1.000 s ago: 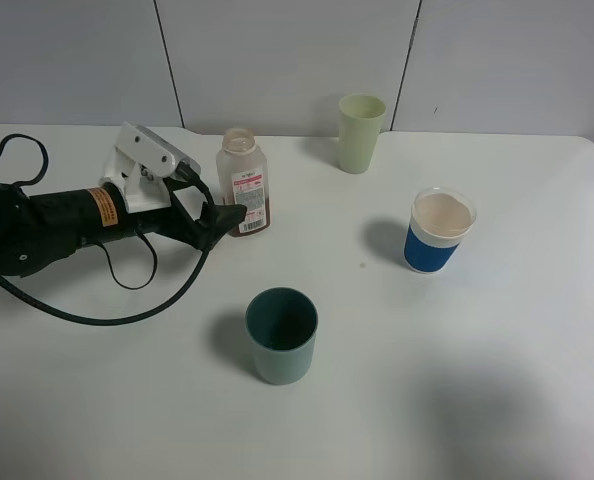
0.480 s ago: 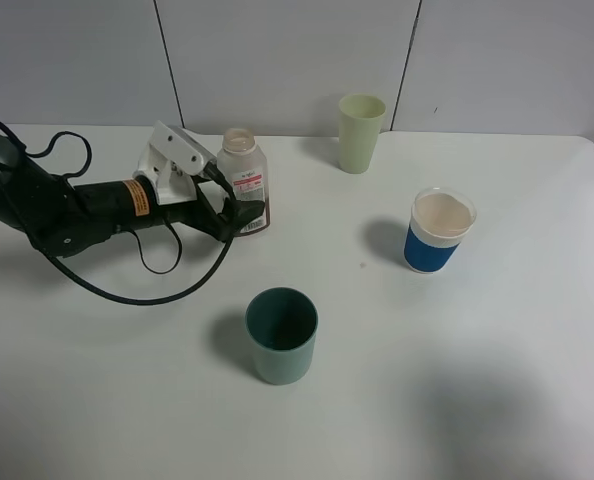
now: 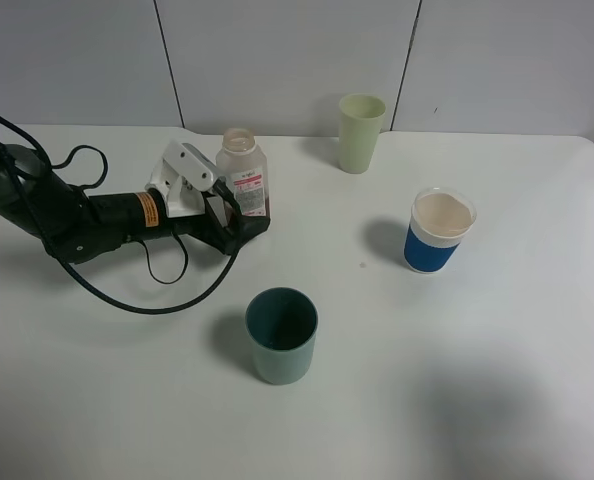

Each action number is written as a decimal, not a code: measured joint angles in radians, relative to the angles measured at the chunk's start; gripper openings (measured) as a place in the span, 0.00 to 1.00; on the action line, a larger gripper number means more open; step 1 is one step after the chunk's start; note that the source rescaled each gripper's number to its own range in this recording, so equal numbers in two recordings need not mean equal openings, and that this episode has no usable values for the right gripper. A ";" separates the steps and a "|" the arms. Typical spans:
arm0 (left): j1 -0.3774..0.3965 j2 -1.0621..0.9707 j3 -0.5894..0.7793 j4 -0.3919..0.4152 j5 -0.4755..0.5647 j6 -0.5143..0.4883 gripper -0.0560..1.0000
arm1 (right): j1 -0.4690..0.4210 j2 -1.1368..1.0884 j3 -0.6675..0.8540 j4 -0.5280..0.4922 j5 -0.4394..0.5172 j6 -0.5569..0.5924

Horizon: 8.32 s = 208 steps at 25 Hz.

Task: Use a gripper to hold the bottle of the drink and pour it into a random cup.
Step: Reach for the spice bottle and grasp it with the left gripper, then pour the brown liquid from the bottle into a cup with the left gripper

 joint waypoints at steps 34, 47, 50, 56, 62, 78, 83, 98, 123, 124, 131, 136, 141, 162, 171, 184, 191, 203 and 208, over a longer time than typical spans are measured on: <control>-0.024 0.038 -0.062 0.000 -0.026 -0.181 0.09 | 0.000 0.000 0.000 0.000 0.000 0.000; -0.024 -0.164 -0.052 0.009 0.224 -0.254 0.09 | 0.000 0.000 0.000 0.000 0.000 0.000; -0.024 -0.240 -0.021 -0.031 0.261 -0.260 0.09 | 0.000 0.000 0.000 0.000 0.000 0.000; -0.024 -0.376 0.054 -0.185 0.407 -0.262 0.09 | 0.000 0.000 0.000 0.000 0.000 0.000; -0.024 -0.498 0.074 -0.246 0.627 -0.258 0.09 | 0.000 0.000 0.000 0.000 0.000 0.000; -0.024 -0.816 0.093 -0.339 1.012 -0.138 0.09 | 0.000 0.000 0.000 0.000 0.000 0.000; -0.030 -0.926 0.140 -0.337 1.015 -0.132 0.09 | 0.000 0.000 0.000 0.000 0.000 0.000; -0.213 -1.129 0.171 -0.363 1.315 0.049 0.09 | 0.000 0.000 0.000 0.000 0.000 0.000; -0.331 -0.982 0.222 -1.033 1.272 0.973 0.09 | 0.000 0.000 0.000 0.000 0.000 0.000; -0.331 -0.972 0.222 -1.053 1.266 1.013 0.09 | 0.000 0.000 0.000 0.000 0.000 0.000; -0.331 -0.926 0.268 -1.210 1.143 1.348 0.09 | 0.000 0.000 0.000 0.000 0.000 0.000; -0.331 -0.924 0.314 -1.307 1.053 1.457 0.09 | 0.000 0.000 0.000 0.000 0.000 0.000; -0.352 -0.917 0.338 -1.489 0.942 1.618 0.09 | 0.000 0.000 0.000 0.000 0.000 0.000; -0.790 -0.811 0.377 -2.141 0.336 2.280 0.09 | 0.000 0.000 0.000 0.001 0.000 0.000; -0.891 -0.690 0.376 -2.226 0.233 2.280 0.09 | 0.000 0.000 0.000 0.001 0.000 0.000; -0.918 -0.599 0.314 -2.279 0.147 2.281 0.09 | 0.000 0.000 0.000 0.001 0.000 0.000; -0.934 -0.576 0.314 -2.278 0.116 2.281 0.09 | 0.000 0.000 0.000 0.001 0.000 0.000; -0.983 -0.574 0.313 -2.208 0.039 2.283 0.09 | 0.000 0.000 0.000 0.001 0.000 0.000; -0.987 -0.574 0.313 -2.172 0.004 2.288 0.09 | 0.000 0.000 0.000 0.001 0.000 0.000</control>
